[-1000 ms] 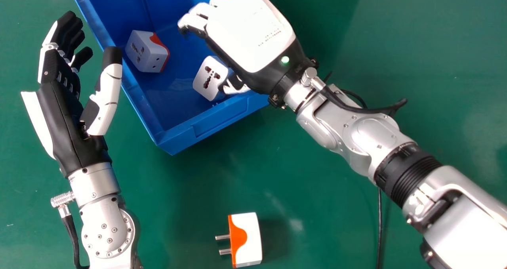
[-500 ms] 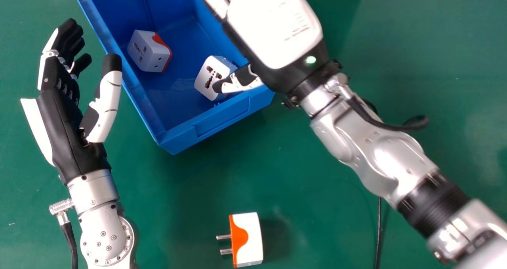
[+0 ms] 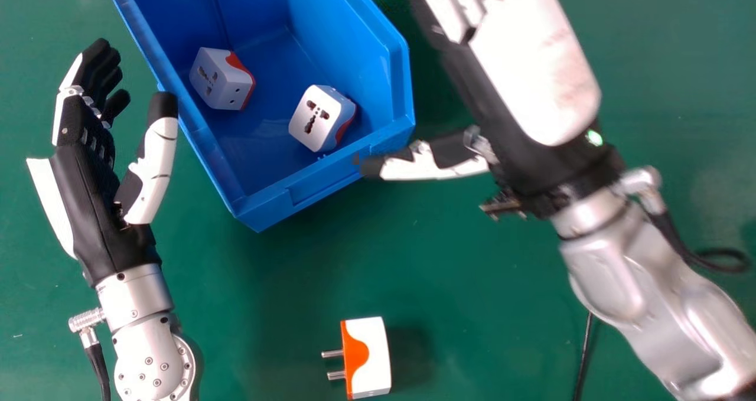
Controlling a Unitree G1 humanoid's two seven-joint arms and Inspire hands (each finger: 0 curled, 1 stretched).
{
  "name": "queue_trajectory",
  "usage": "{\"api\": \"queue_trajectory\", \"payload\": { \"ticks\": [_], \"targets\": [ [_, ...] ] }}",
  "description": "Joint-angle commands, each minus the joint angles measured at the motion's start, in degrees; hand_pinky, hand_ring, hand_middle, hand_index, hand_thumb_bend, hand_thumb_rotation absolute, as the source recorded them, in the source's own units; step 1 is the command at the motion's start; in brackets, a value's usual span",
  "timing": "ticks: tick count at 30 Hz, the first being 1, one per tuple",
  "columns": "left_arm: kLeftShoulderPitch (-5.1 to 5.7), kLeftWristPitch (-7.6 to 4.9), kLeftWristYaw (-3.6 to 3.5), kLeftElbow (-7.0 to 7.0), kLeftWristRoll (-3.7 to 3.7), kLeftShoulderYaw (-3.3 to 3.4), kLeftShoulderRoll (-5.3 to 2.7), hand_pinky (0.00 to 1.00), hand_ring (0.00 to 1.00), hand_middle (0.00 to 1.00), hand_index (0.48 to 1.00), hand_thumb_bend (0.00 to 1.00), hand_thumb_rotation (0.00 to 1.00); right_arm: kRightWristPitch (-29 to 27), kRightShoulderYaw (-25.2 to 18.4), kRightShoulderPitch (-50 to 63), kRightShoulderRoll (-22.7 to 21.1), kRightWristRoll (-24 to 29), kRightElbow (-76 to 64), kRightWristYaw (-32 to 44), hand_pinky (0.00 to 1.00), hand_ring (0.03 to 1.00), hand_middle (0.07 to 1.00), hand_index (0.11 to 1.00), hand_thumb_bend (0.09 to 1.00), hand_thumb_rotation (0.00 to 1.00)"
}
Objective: Pick all objects and put in blue box
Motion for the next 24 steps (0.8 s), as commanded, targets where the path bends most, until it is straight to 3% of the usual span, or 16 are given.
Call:
{"api": "queue_trajectory", "payload": {
  "ticks": [1,4,9,13,18,24],
  "targets": [
    [0.38,-0.58,-0.24,-1.65,0.28,-0.15,0.19,0.81,0.84,0.83,0.795,0.67,0.47,0.2,-2.2,3.2,-1.6,4.2,-5.0,5.4,0.8,0.935,0.968,0.989,0.907,0.25],
    [0.61,-0.55,-0.07,-2.0,0.55,-0.17,0.11,0.81,0.83,0.82,0.793,0.67,0.47,1.4,-2.9,6.1,-2.1,9.3,-5.3,12.7,0.76,0.885,0.925,0.963,0.868,0.28],
    [1.29,0.06,-0.22,-2.97,0.49,-0.3,-0.08,0.8,0.83,0.82,0.792,0.67,0.47,3.6,-3.1,9.0,-2.8,10.2,-4.5,20.6,0.73,0.829,0.878,0.935,0.807,0.29],
    [1.65,0.45,-0.55,-3.6,0.13,-0.35,-0.04,0.81,0.83,0.82,0.791,0.67,0.47,11.3,-2.2,12.6,-3.0,3.6,-10.0,27.3,0.71,0.798,0.845,0.909,0.769,0.3],
    [1.57,1.08,-0.93,-4.15,-0.35,-0.44,-0.04,0.81,0.83,0.82,0.789,0.68,0.48,26.0,-0.7,16.9,-1.1,-3.3,-19.8,39.8,0.7,0.792,0.832,0.883,0.754,0.29],
    [1.59,1.49,-1.45,-4.7,-0.45,-0.35,-0.17,0.8,0.83,0.82,0.788,0.68,0.47,35.5,1.6,17.7,0.5,-10.5,-26.5,50.4,0.7,0.814,0.854,0.885,0.769,0.25]
  ]
}}
